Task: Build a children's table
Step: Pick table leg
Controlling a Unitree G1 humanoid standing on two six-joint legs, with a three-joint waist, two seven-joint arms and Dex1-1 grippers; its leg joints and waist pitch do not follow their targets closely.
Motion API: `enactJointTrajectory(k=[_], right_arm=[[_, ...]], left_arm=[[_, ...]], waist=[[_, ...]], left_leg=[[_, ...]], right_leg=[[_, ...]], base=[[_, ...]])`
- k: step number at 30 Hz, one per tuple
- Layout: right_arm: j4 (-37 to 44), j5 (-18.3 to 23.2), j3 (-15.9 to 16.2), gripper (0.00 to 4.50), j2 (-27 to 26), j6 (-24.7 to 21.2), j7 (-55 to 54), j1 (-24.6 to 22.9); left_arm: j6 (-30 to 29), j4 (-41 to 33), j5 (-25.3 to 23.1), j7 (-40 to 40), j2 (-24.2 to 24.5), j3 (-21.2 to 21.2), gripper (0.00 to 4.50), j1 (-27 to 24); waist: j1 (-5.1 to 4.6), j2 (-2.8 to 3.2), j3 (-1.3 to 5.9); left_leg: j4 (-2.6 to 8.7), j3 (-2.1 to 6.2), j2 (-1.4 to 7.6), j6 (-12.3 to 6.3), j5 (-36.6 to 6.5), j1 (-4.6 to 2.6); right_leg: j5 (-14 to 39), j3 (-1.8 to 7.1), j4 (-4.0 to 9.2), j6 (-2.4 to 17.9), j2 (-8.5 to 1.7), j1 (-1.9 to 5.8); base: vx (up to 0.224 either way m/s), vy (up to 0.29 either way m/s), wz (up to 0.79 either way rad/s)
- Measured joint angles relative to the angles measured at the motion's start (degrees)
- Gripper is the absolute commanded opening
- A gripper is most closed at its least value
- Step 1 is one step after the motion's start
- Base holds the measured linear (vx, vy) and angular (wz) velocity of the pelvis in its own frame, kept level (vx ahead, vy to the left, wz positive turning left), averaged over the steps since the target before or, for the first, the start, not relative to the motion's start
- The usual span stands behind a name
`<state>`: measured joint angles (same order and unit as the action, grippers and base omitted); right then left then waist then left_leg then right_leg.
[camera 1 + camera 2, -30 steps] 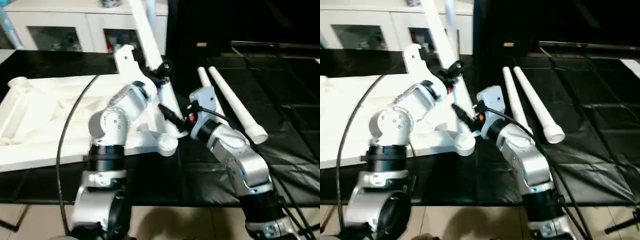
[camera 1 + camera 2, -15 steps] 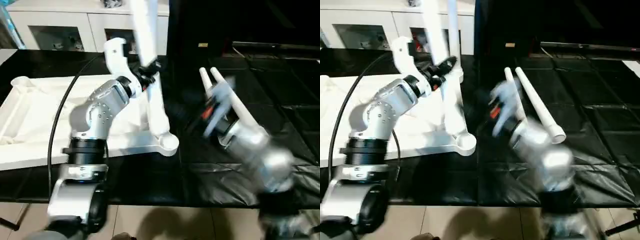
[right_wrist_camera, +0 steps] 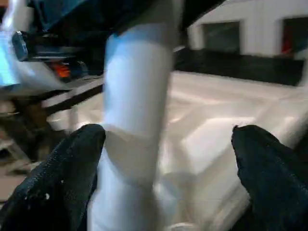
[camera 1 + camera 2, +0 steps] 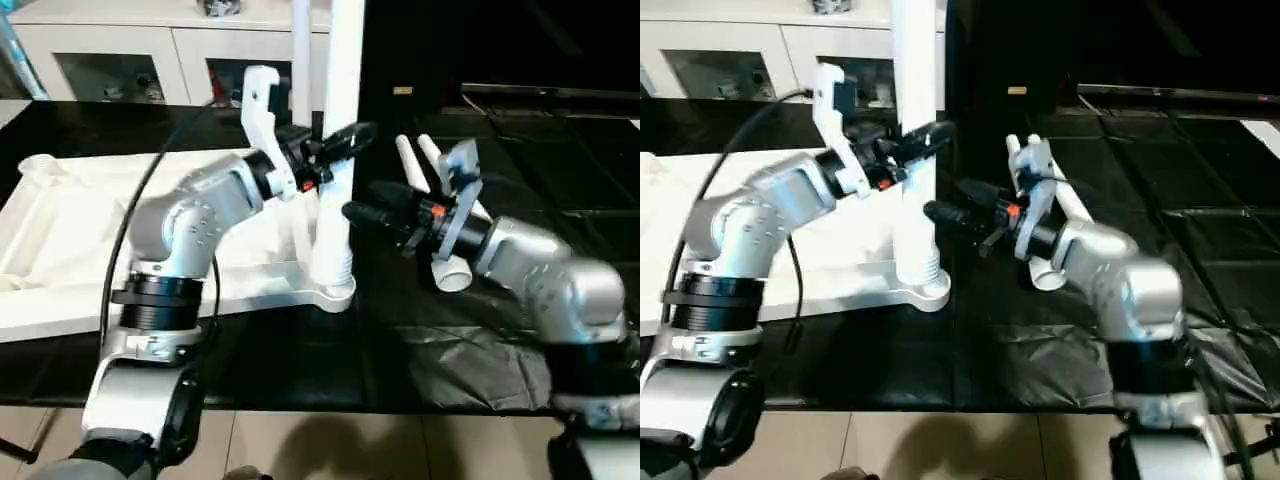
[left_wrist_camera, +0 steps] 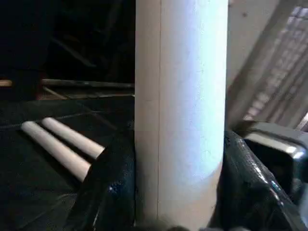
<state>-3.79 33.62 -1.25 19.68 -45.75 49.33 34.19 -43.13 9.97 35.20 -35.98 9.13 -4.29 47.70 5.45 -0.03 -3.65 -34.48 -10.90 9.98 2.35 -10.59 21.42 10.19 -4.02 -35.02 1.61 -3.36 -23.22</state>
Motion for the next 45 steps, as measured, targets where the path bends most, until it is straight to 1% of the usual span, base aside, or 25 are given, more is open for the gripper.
enactJointTrajectory(k=[3, 6, 9, 16, 17, 20, 23, 25, 26, 27, 28, 32, 34, 37, 40, 41, 42, 45], right_arm=[[-0.9, 1.4, 1.8, 4.50, 1.7, -2.7, 3.9, 0.3], [-1.3, 1.8, 2.2, 4.50, 2.1, -3.1, 6.1, 0.3], [-1.4, 2.2, 3.9, 4.50, 3.1, -3.9, 8.9, 0.3], [-1.5, 3.4, 5.6, 4.50, 4.8, -5.4, 14.1, 0.3], [-1.5, 3.5, 5.8, 4.23, 5.0, -5.4, 14.7, 0.3], [-1.5, 4.1, 6.2, 4.13, 5.5, -5.4, 16.2, 0.3], [-1.5, 4.1, 6.2, 3.75, 5.7, -5.5, 17.0, 0.3], [-1.5, 4.1, 6.2, 3.65, 5.7, -5.6, 17.3, 0.3], [-1.5, 4.1, 6.2, 3.42, 5.7, -5.8, 17.4, 0.3], [-1.6, 4.2, 6.2, 3.31, 5.7, -6.0, 17.4, 0.3], [-1.7, 4.2, 6.2, 3.31, 5.7, -6.0, 17.4, 0.3], [-1.9, 4.4, 6.2, 2.88, 5.5, -6.1, 17.5, 0.3], [-1.9, 4.6, 6.2, 2.76, 5.3, -6.1, 17.6, 0.3], [-1.9, 4.8, 6.3, 2.45, 5.1, -6.1, 18.1, 0.3], [-1.9, 4.8, 6.3, 2.32, 5.0, -6.1, 18.3, 0.3], [-1.9, 4.8, 6.3, 2.12, 4.9, -6.1, 18.3, 0.3], [-1.9, 4.8, 6.3, 2.04, 4.9, -6.1, 18.3, 0.3], [-1.9, 4.7, 6.4, 2.01, 4.9, -5.8, 18.4, 0.3]], left_arm=[[-1.3, -0.5, 1.4, -1.6, -0.4, 0.4, 1.82, 0.0], [-2.8, -1.3, 2.6, -2.5, -0.4, 0.5, 1.82, 0.0], [-4.8, -2.9, 4.3, -4.4, -0.3, 0.9, 1.82, 0.0], [-7.5, -4.3, 6.9, -7.6, 0.7, 1.4, 1.82, 0.0], [-7.8, -4.3, 7.2, -7.7, 0.8, 1.4, 1.82, 0.0], [-8.3, -4.7, 7.8, -8.2, 0.9, 1.4, 1.82, 0.0], [-8.3, -4.9, 7.9, -8.3, 0.9, 1.4, 1.82, 0.0], [-8.3, -5.0, 7.9, -8.3, 0.8, 1.4, 1.82, 0.0], [-8.4, -5.1, 7.9, -8.3, 0.7, 1.4, 1.82, 0.0], [-8.4, -5.2, 8.0, -8.3, 0.6, 1.4, 1.82, 0.0], [-8.5, -5.3, 8.0, -8.3, 0.6, 1.4, 1.82, 0.0], [-8.8, -5.3, 8.4, -8.3, 0.5, 1.6, 1.82, 0.0], [-8.8, -5.3, 8.4, -8.3, 0.5, 1.6, 1.82, 0.0], [-8.9, -5.3, 8.4, -8.3, 0.5, 1.6, 1.82, 0.0], [-8.9, -5.3, 8.4, -8.2, 0.4, 1.5, 1.82, 0.0], [-9.0, -5.3, 8.4, -8.2, 0.3, 1.5, 1.82, 0.0], [-9.0, -5.3, 8.4, -8.2, 0.3, 1.5, 1.82, 0.0], [-9.0, -5.3, 8.4, -8.0, 0.1, 1.5, 1.82, 0.0]], waist=[[0.36, -0.15, -0.01], [0.50, -0.18, -0.03], [0.55, -0.23, -0.04], [0.99, -0.25, -0.04], [1.03, -0.25, -0.04], [1.06, -0.26, -0.03], [1.06, -0.27, -0.03], [1.07, -0.27, -0.03], [1.07, -0.27, -0.03], [1.07, -0.27, -0.03], [1.07, -0.27, -0.03], [1.12, -0.27, -0.03], [1.10, -0.27, -0.03], [1.14, -0.27, -0.03], [1.15, -0.27, -0.03], [1.16, -0.27, -0.03], [1.17, -0.27, -0.03], [1.18, -0.27, -0.03]], left_leg=[[0.00, 0.00, 0.00, -0.02, 0.0, 0.00], [-0.01, 0.00, 0.00, -0.01, 0.0, 0.00], [-0.01, 0.00, 0.00, -0.01, 0.0, 0.00], [-0.03, 0.00, 0.00, 0.00, 0.0, -0.01], [-0.03, 0.00, 0.00, 0.00, 0.0, -0.02], [-0.04, 0.00, 0.00, 0.00, 0.0, -0.01], [-0.04, 0.00, 0.00, 0.00, 0.0, -0.01], [-0.05, 0.00, 0.00, 0.00, 0.0, -0.01], [-0.05, 0.00, 0.00, 0.00, 0.0, -0.01], [-0.06, 0.00, 0.00, 0.00, 0.0, -0.01], [-0.06, 0.00, 0.00, 0.00, 0.0, 0.00], [-0.06, 0.00, 0.00, 0.00, 0.0, -0.01], [-0.06, 0.00, 0.00, 0.00, 0.0, -0.01], [-0.07, 0.00, 0.00, 0.00, 0.0, -0.01], [-0.08, 0.00, 0.00, 0.00, 0.0, -0.01], [-0.08, 0.00, 0.00, 0.00, 0.0, -0.01], [-0.09, 0.01, 0.00, 0.00, 0.0, -0.01], [-0.10, 0.01, 0.00, 0.00, 0.0, -0.01]], right_leg=[[0.0, -0.01, -0.01, 0.0, -0.01, 0.00], [0.0, 0.00, -0.02, 0.0, -0.01, 0.00], [0.0, -0.01, -0.03, 0.0, -0.01, 0.00], [0.0, 0.00, -0.06, 0.0, 0.00, 0.00], [0.0, 0.00, -0.06, 0.0, -0.01, 0.00], [0.0, 0.00, -0.05, 0.0, -0.01, 0.00], [0.0, 0.00, -0.06, 0.0, -0.01, 0.00], [0.0, 0.00, -0.06, 0.0, -0.01, 0.00], [0.0, 0.00, -0.07, 0.0, -0.01, 0.00], [0.0, 0.00, -0.07, 0.0, -0.01, 0.00], [0.0, 0.00, -0.07, 0.0, -0.01, 0.00], [0.0, 0.00, -0.09, 0.0, -0.01, 0.00], [0.0, 0.00, -0.09, 0.0, -0.01, 0.00], [0.0, -0.01, -0.09, 0.0, -0.01, 0.00], [0.0, -0.01, -0.10, 0.0, -0.01, 0.00], [0.0, -0.01, -0.10, 0.0, -0.01, 0.00], [0.0, -0.01, -0.11, 0.0, -0.01, 0.00], [0.0, 0.00, -0.12, 0.0, -0.01, 0.00]], base=[[0.000, 0.000, 0.00], [0.000, 0.000, 0.00], [0.000, 0.000, 0.00], [0.000, 0.000, 0.00], [0.000, 0.000, 0.00], [0.000, 0.000, 0.00], [0.000, 0.000, 0.00], [0.000, 0.000, 0.00], [0.000, 0.000, 0.00], [0.000, 0.000, 0.00], [0.000, 0.000, 0.00], [0.000, 0.000, 0.00], [0.000, 0.000, 0.00], [0.000, 0.000, 0.00], [0.000, 0.000, 0.00], [0.000, 0.000, 0.00], [0.000, 0.000, 0.00], [0.000, 0.000, 0.00]])
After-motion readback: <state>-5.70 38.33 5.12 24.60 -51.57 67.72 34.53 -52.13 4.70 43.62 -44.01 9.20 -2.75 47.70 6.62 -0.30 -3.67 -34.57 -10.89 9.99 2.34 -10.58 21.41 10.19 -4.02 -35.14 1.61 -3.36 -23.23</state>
